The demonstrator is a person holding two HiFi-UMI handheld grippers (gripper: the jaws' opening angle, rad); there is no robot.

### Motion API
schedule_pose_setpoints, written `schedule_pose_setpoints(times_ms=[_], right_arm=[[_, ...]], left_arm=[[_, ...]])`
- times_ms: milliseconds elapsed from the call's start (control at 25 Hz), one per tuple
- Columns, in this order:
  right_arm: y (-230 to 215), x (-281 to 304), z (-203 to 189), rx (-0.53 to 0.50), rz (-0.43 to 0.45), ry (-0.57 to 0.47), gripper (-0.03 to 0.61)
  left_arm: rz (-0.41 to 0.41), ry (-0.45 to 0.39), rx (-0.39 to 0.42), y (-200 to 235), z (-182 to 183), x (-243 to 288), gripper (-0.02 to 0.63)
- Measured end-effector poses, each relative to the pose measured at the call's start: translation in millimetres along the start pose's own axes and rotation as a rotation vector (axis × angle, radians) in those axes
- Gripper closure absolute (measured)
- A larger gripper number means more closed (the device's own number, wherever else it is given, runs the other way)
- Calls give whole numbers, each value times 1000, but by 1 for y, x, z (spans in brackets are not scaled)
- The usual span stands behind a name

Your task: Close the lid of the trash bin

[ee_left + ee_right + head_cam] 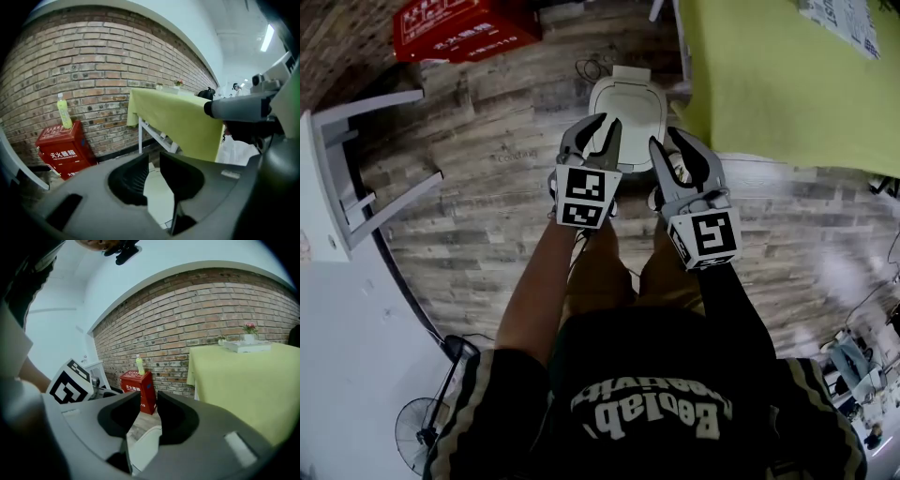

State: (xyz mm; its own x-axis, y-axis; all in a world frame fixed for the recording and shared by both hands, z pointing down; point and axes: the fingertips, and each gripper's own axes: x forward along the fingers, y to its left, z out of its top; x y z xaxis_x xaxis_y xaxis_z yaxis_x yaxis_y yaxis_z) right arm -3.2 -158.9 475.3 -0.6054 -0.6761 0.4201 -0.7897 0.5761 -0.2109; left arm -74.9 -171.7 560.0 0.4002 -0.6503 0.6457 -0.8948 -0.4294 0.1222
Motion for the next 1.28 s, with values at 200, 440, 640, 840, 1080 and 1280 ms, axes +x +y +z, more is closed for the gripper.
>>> schedule_pose_setpoints(times_ms=[200,440,640,840,1080,1280], right_arm=[[0,-9,36,-27,-4,-41,465],[2,-23,77,-73,7,-67,469],[8,-32,113,-78,19,-113,463],[9,-39,144,-76,13,-157,459],[12,-48,173,-112,7,-191,462],[16,-59,198,-135,-10,-244,478]], left_arm=[[21,-68,10,8,49,-32,535],[36,-118,31,11,101,-71,538],[47,-178,45,16,145,-100,538],[33,-248,39,16,187,-124,538],[34,-309,65,14,219,-154,540],[66,-348,75,18,240,-177,543]])
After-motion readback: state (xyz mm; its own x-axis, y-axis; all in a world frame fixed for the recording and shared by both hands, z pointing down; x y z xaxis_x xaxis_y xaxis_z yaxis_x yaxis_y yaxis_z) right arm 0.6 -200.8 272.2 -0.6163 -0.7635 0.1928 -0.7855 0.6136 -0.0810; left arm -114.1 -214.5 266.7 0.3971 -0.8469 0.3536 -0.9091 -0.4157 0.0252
